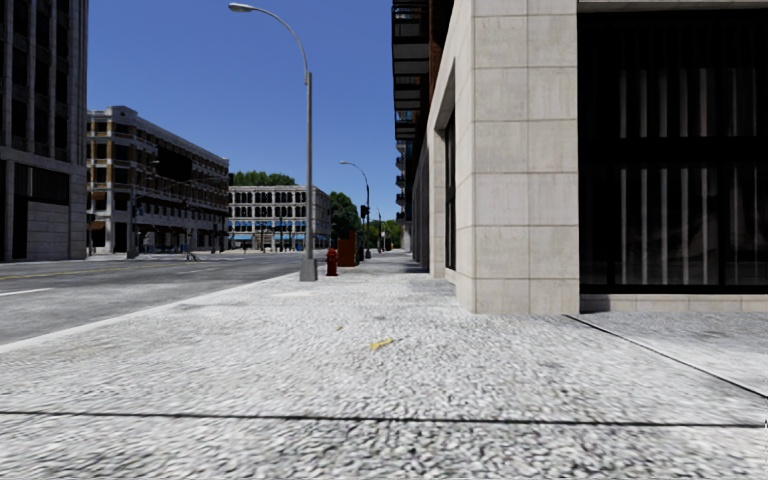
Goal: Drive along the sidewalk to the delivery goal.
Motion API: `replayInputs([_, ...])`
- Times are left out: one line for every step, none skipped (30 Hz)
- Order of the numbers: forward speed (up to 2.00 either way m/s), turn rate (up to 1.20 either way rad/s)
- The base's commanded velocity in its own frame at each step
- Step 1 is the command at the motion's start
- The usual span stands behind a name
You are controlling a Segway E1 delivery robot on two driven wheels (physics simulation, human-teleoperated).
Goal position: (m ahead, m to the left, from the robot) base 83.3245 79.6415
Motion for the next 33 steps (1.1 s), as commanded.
replayInputs([1.33, 0.00])
replayInputs([1.33, 0.00])
replayInputs([1.33, 0.00])
replayInputs([1.33, 0.00])
replayInputs([1.33, 0.00])
replayInputs([1.33, 0.00])
replayInputs([1.33, 0.00])
replayInputs([1.33, 0.00])
replayInputs([1.33, 0.00])
replayInputs([1.33, 0.00])
replayInputs([1.33, 0.00])
replayInputs([1.33, 0.00])
replayInputs([1.33, 0.00])
replayInputs([1.33, 0.00])
replayInputs([1.33, 0.00])
replayInputs([1.33, 0.00])
replayInputs([1.33, 0.00])
replayInputs([1.49, 0.00])
replayInputs([1.86, 0.00])
replayInputs([1.97, 0.00])
replayInputs([1.99, 0.00])
replayInputs([2.00, 0.00])
replayInputs([2.00, 0.00])
replayInputs([2.00, 0.00])
replayInputs([2.00, 0.00])
replayInputs([2.00, 0.00])
replayInputs([2.00, 0.00])
replayInputs([2.00, 0.00])
replayInputs([2.00, 0.00])
replayInputs([2.00, 0.00])
replayInputs([2.00, 0.00])
replayInputs([2.00, 0.00])
replayInputs([2.00, 0.00])
